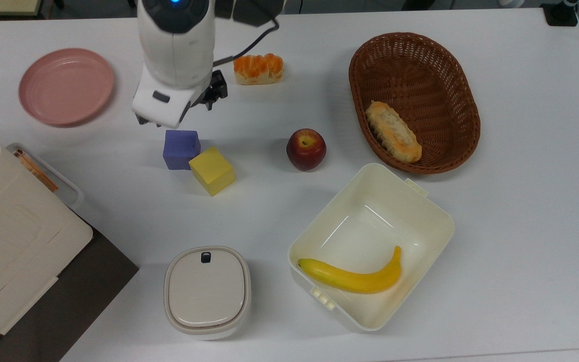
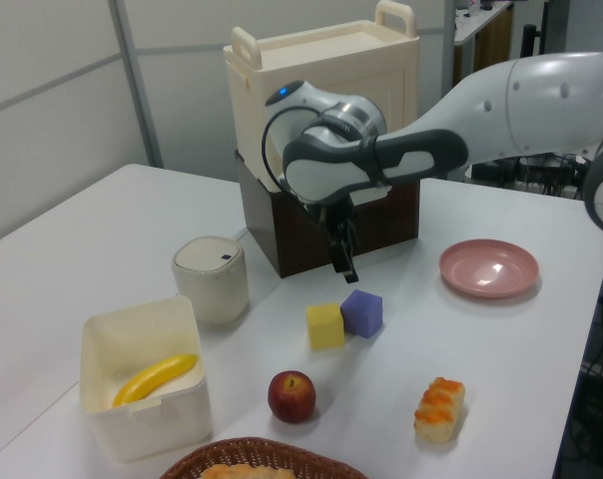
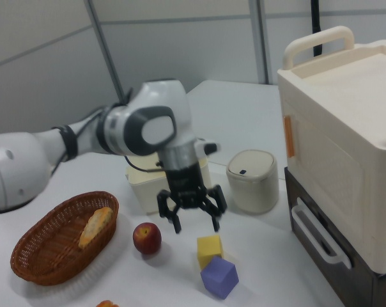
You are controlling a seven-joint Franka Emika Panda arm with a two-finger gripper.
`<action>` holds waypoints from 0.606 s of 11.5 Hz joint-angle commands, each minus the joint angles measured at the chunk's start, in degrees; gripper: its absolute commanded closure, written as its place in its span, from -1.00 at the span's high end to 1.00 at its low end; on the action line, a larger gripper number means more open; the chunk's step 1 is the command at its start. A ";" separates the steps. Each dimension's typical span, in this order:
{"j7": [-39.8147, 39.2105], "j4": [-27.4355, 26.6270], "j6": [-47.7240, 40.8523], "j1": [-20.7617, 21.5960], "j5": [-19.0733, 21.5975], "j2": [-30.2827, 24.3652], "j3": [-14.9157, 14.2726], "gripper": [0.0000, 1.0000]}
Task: Put the purple cube on the table
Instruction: 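Open the gripper and lift it away from the purple cube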
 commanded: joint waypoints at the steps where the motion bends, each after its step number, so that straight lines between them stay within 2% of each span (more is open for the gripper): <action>1: 5.12 -1.20 -1.19 3.09 1.12 -4.79 -0.44 1.00; 3: 11.72 0.02 -0.93 3.18 1.90 -4.80 -0.17 1.00; 5: 20.31 0.65 -0.84 3.09 5.06 -4.80 -0.17 1.00; 7: 23.61 1.18 -0.49 3.00 5.86 -4.63 -0.17 1.00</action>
